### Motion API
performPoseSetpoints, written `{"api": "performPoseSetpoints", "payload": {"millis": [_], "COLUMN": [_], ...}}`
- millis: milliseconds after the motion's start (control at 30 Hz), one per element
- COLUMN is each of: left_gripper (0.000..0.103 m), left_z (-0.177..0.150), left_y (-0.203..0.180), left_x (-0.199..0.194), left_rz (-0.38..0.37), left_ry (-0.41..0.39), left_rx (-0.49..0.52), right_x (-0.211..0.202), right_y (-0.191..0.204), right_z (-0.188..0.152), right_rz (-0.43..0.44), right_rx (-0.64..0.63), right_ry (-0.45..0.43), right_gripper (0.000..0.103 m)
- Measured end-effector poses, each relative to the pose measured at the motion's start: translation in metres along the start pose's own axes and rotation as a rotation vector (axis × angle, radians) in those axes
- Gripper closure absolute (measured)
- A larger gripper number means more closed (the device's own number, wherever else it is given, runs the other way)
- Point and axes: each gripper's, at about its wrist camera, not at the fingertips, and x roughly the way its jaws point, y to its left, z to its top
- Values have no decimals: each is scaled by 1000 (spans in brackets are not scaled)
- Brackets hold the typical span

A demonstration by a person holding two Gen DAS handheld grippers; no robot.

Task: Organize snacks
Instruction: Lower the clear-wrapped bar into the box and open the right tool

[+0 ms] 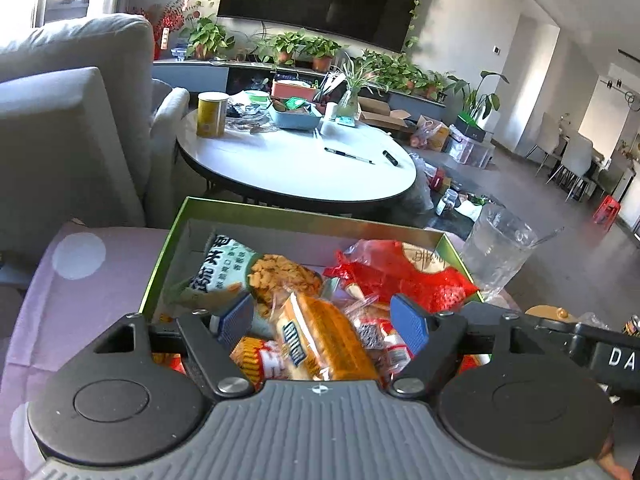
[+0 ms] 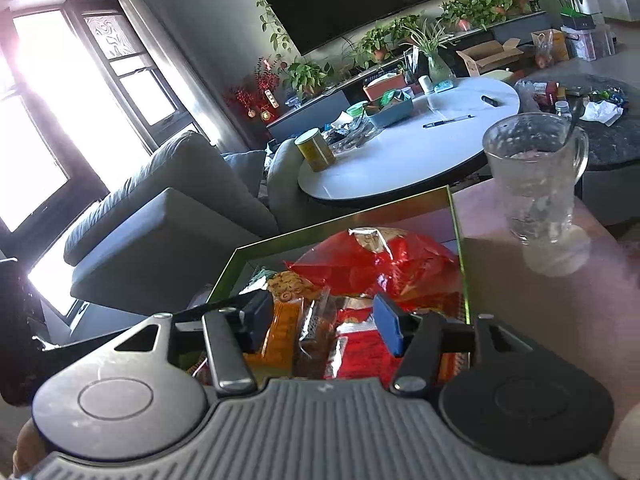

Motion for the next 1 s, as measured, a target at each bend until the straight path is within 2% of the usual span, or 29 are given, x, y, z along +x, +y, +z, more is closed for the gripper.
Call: {"api": "performPoseSetpoints", "payload": {"millis": [367, 600, 667, 733, 833, 1000], "left_gripper": [24, 22, 14, 11, 11, 11], "left_z": [-14, -27, -34, -45, -66, -102], "left_y": [16, 49, 62, 77, 98, 122], "left_x": [-52, -103, -117, -131, -139, -132], "left_rz": [53, 155, 193, 230, 267, 306], "left_ry": [-48, -133, -150, -163, -129, -40], "left_rx": [43, 40, 19, 3, -21, -65], "right_x": [-20, -41, -47, -52, -58, -64], "right_y": [2, 8, 11, 13, 17, 18], "right_z": [-13, -31, -37, -42, -52, -70], "right_rz": [2, 0, 0, 5, 6, 11], "right_rx": [-44, -108, -130, -149, -175, -179], "right_ry": [10, 7, 6, 7, 11, 38], "right_gripper": [30, 30, 30, 30, 30, 29]}}
